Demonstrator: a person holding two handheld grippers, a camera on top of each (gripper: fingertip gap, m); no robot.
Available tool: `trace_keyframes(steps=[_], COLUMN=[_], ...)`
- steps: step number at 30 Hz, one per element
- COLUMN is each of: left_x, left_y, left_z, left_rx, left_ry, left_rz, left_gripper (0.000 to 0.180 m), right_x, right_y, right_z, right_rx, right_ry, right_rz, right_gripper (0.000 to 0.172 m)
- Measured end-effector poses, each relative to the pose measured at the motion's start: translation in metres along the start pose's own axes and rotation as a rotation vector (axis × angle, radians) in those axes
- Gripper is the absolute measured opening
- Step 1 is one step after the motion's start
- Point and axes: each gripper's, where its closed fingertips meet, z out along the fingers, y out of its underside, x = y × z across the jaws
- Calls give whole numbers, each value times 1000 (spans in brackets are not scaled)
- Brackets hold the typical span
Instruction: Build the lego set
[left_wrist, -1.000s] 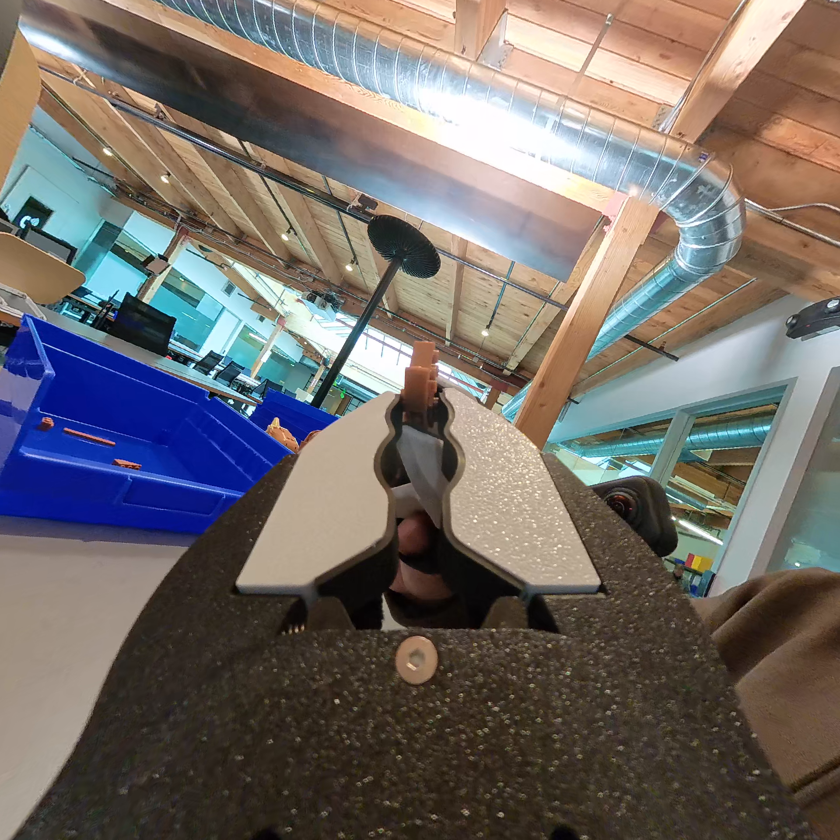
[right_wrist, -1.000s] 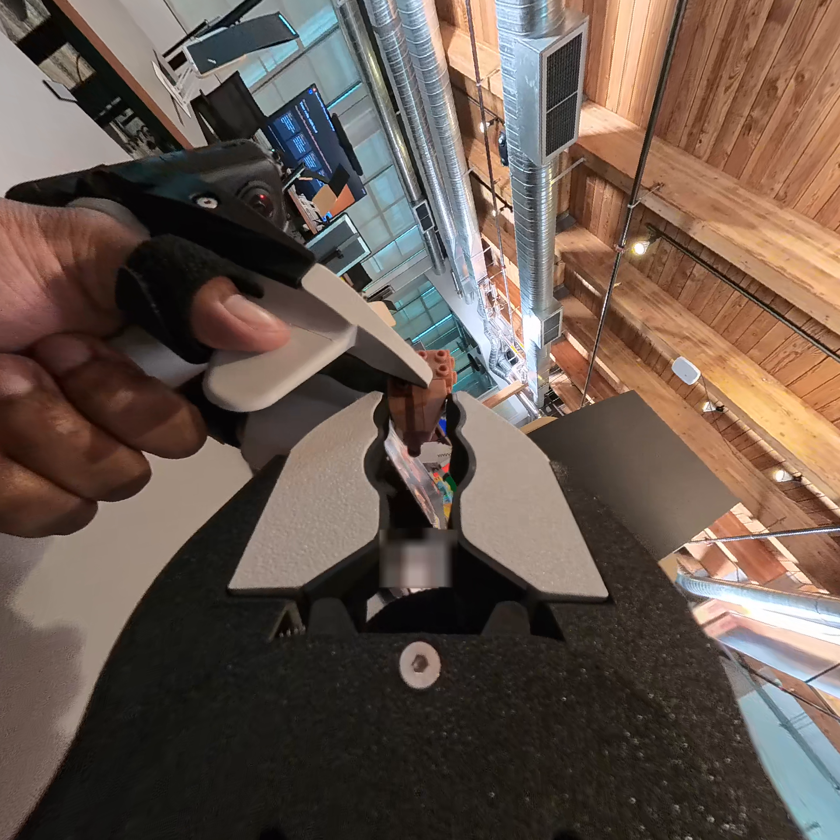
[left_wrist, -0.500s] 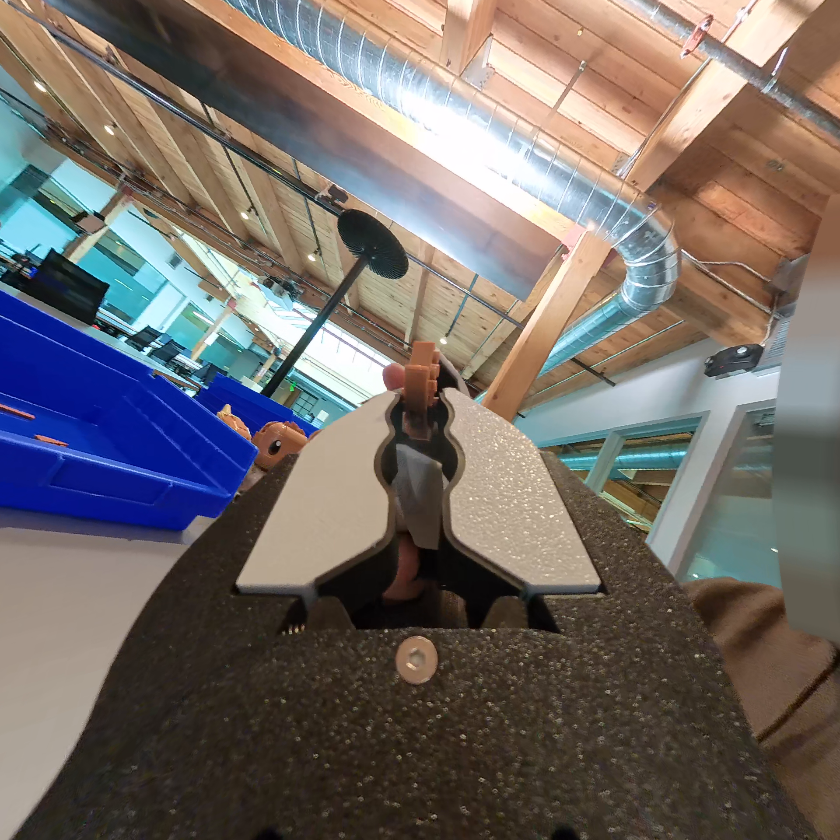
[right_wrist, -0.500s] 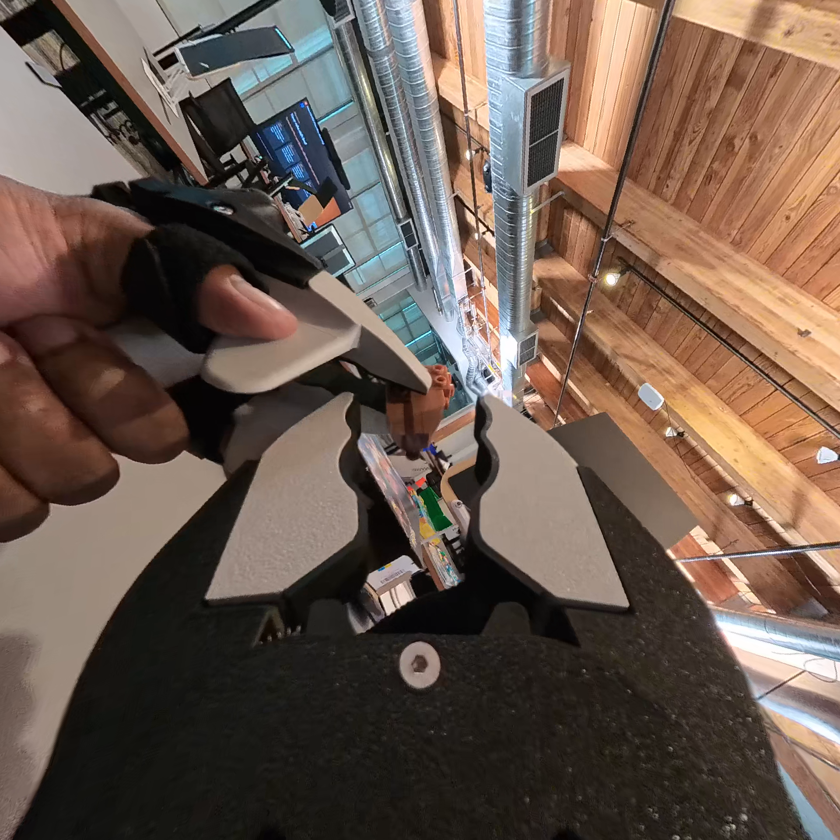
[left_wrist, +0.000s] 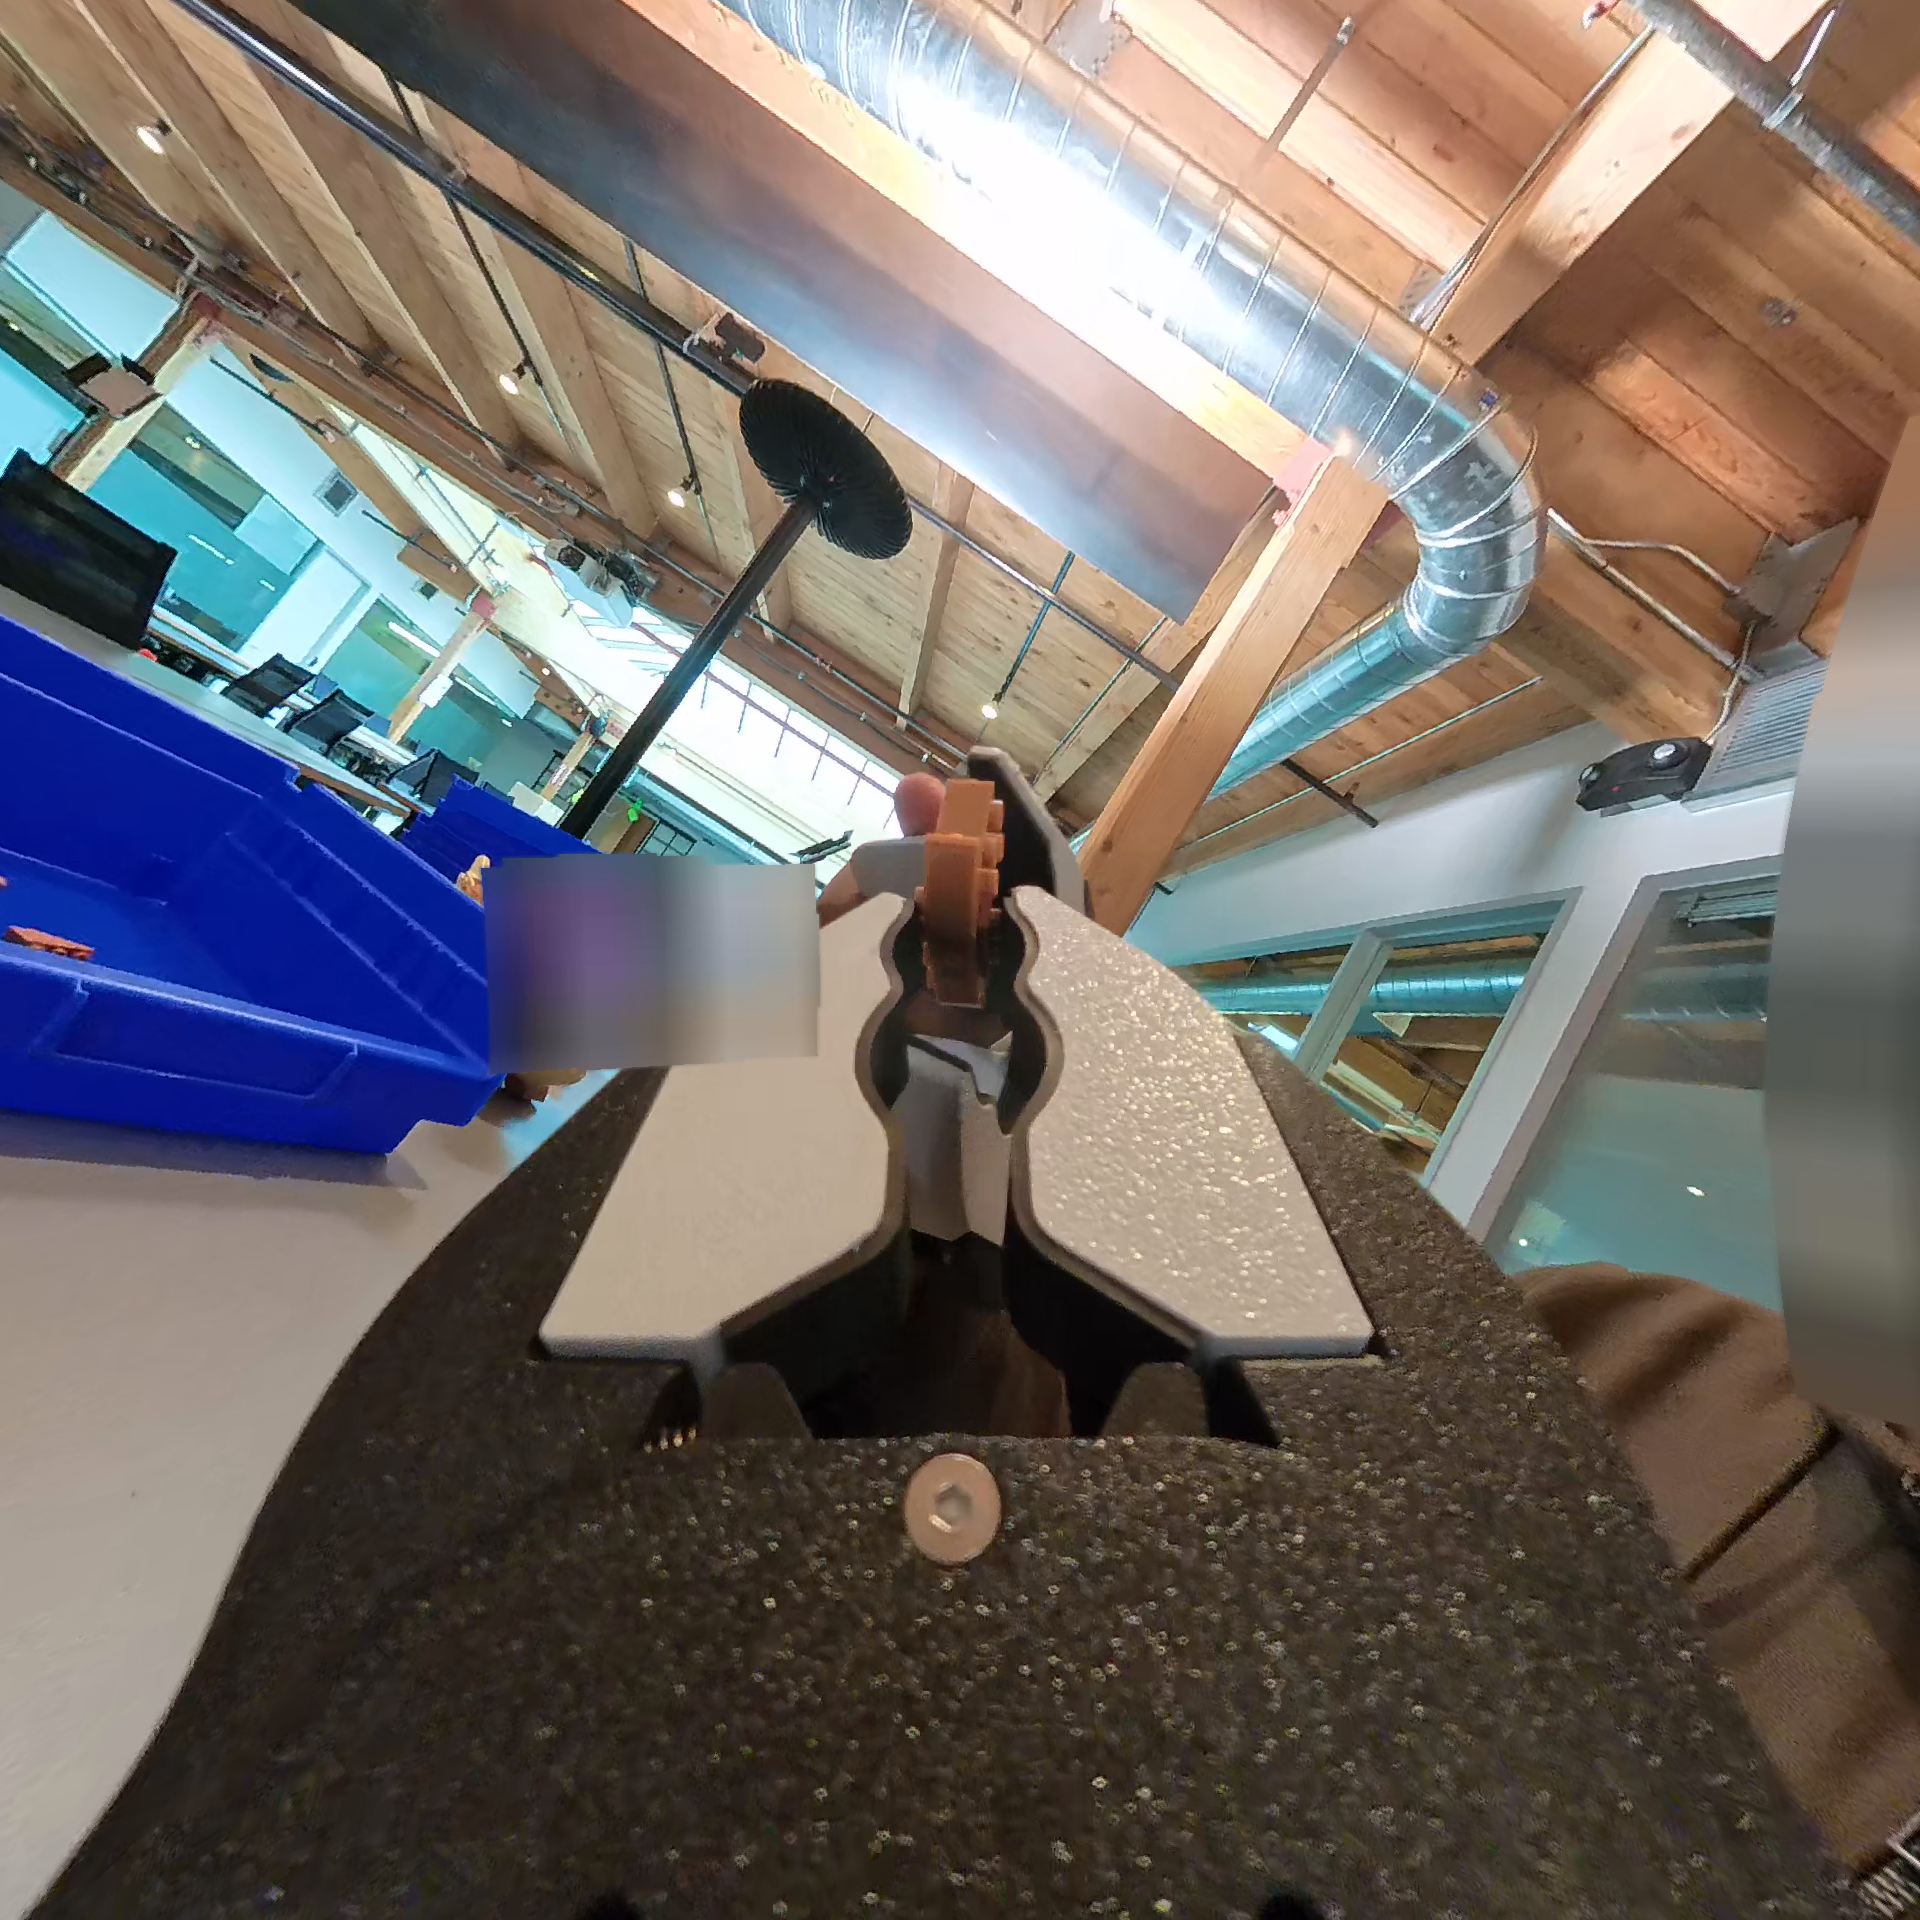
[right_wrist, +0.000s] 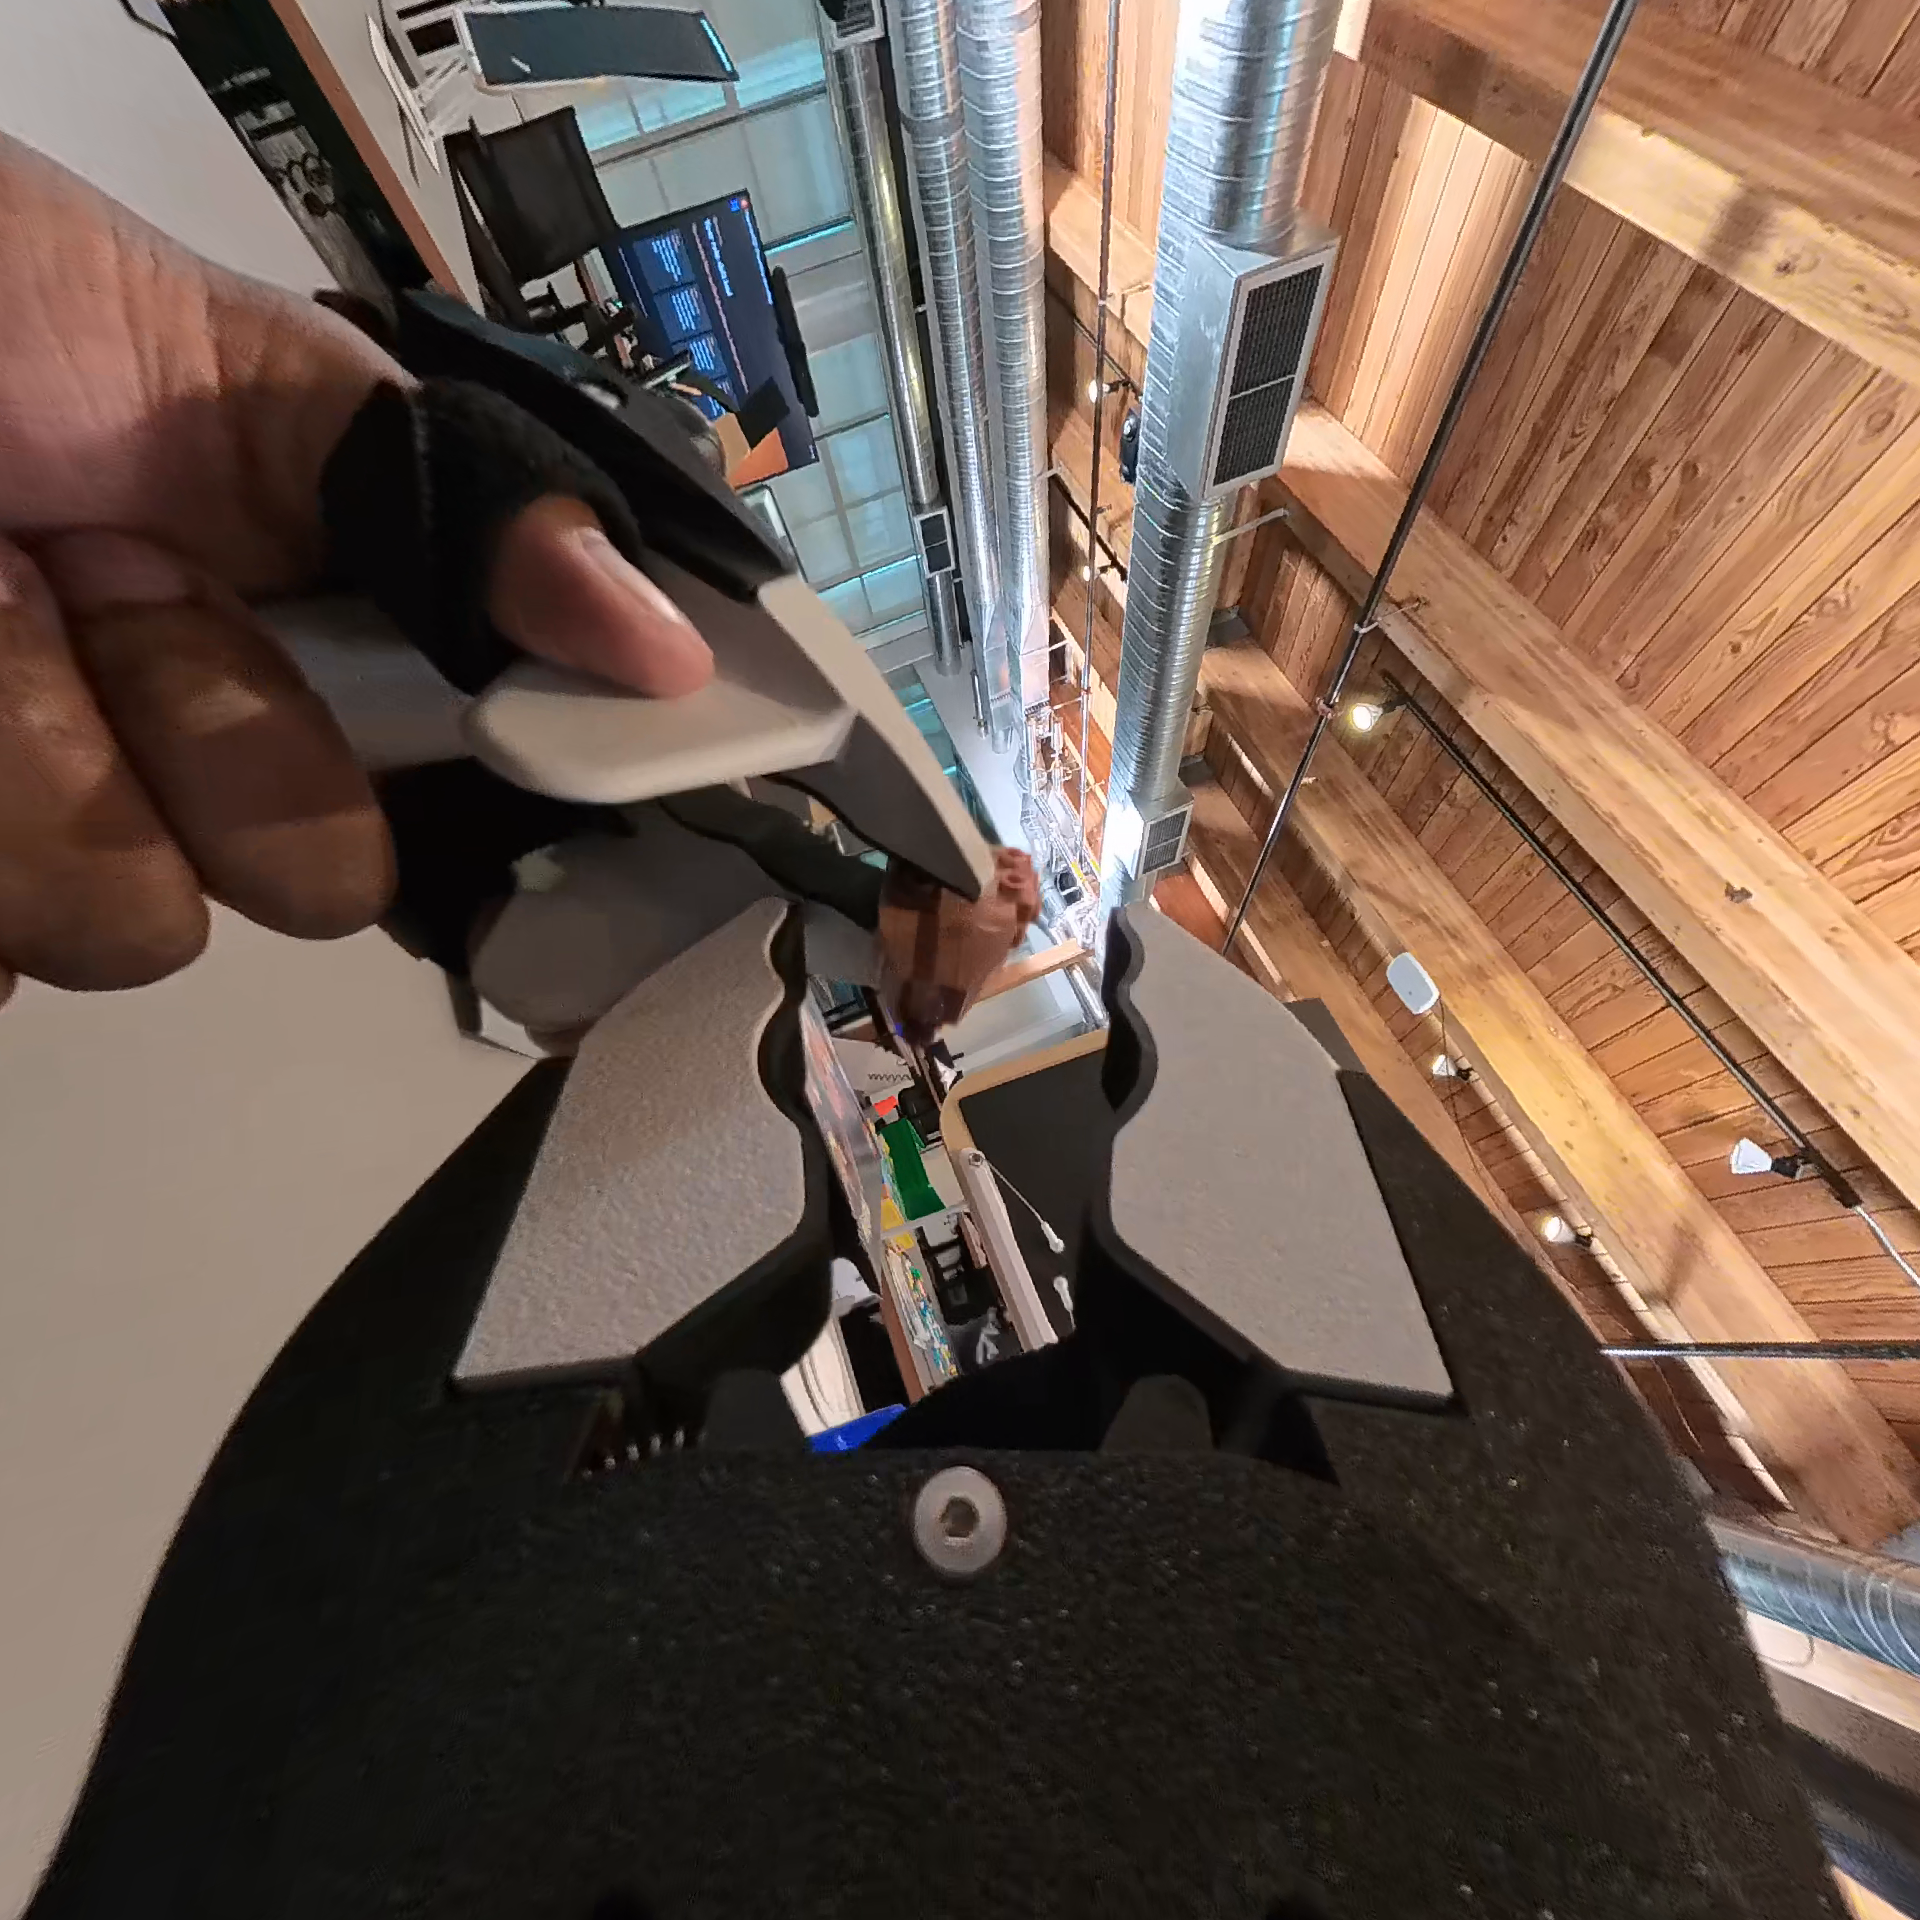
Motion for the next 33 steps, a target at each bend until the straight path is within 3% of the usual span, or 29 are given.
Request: trace_keyframes(steps=[9, 20, 33], left_x=[-2, 0, -1], left_y=[2, 13, 12], left_z=[1, 5, 5], left_rx=[-4, -64, -68], left_ry=[-16, -7, -13], left_rz=[5, 14, 11], left_gripper=[14, 15, 14], right_x=[3, 0, 0], right_y=[-4, -3, -2], right_z=[-2, -3, -3], right_rx=[27, 33, 16], right_ry=[-6, -39, -59], right_rz=[84, 124, 187], right_gripper=[52, 33, 30])
